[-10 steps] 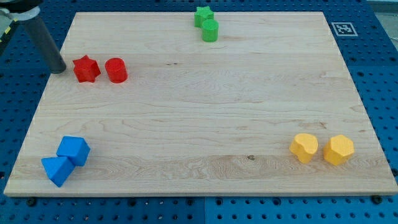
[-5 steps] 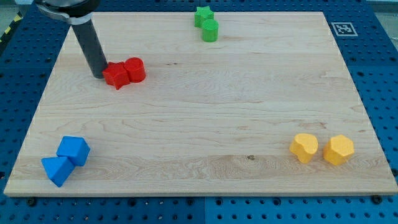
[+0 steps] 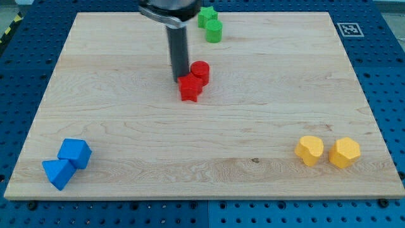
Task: Place the red circle vertically below the green circle
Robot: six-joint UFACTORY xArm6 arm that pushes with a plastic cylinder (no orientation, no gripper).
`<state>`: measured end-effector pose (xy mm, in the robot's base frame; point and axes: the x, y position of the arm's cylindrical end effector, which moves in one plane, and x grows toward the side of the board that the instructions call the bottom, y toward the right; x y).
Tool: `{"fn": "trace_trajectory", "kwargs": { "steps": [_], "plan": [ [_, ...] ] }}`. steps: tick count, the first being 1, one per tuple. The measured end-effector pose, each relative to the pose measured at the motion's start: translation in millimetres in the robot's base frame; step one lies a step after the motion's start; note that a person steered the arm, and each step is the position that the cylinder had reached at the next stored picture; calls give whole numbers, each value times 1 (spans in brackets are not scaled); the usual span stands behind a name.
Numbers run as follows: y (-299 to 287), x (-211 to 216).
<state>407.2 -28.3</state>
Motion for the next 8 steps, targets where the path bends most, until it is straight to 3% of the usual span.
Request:
{"fn": "trace_trajectory", "kwargs": {
  "steps": [1, 4, 8],
  "plan": [
    [41, 19],
    [65, 22],
    [65, -32]
  ]
}}
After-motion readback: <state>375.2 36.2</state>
